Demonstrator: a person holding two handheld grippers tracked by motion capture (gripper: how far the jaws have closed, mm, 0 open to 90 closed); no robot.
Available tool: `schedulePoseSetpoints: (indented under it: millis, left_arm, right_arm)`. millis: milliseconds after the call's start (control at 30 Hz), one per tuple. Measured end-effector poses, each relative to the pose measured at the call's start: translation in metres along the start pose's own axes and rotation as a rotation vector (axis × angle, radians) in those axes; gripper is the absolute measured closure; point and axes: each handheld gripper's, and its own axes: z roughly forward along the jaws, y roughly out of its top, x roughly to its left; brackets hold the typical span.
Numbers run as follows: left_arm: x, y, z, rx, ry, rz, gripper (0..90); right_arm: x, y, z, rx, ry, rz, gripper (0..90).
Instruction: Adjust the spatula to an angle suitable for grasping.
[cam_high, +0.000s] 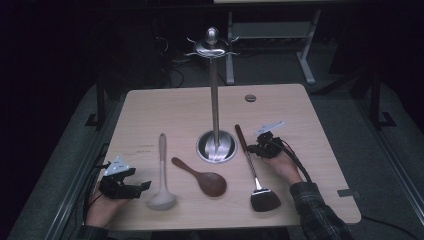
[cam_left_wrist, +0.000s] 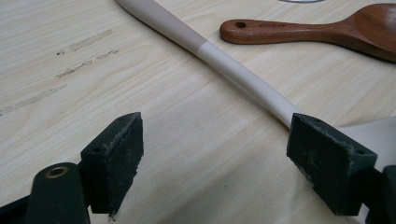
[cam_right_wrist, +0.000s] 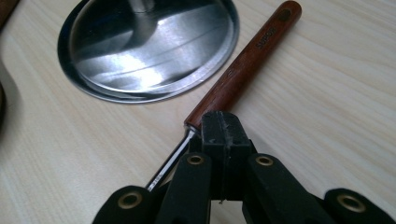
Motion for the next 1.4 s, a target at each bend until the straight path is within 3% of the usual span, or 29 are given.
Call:
schedulePoseSetpoints:
  millis: [267, 500, 767, 967, 1100, 1400]
  left_arm:
    - [-0.001, 0.0, 0.0, -0.004, 0.0, 0.002, 18.2]
    - [-0.001, -0.001, 0.0, 0.002, 0.0, 0.004, 18.1]
    - [-0.002, 0.0, 0.001, 0.002, -0.004, 0.003, 18.2]
    - [-0.001, 0.0, 0.001, 0.007, -0.005, 0.001, 18.2]
    - [-0.002, 0.0, 0.003, 0.014, -0.007, 0.008, 18.2]
    - [-0.001, -0.001, 0.002, 0.013, -0.003, 0.002, 18.2]
  right_arm:
    - [0.006, 0.003, 0.002, -0.001, 0.026, -0.026, 90.0]
    - [0.011, 0.005, -0.012, -0.021, 0.02, -0.019, 90.0]
    - [0.046, -0.014, -0.036, 0.023, 0.078, -0.041, 90.0]
    - [0.064, -0.028, -0.04, 0.067, 0.082, -0.047, 90.0]
    - [0.066, -0.034, -0.038, 0.085, 0.091, -0.033, 90.0]
    - [0.064, -0.034, -0.033, 0.117, 0.056, -0.043, 90.0]
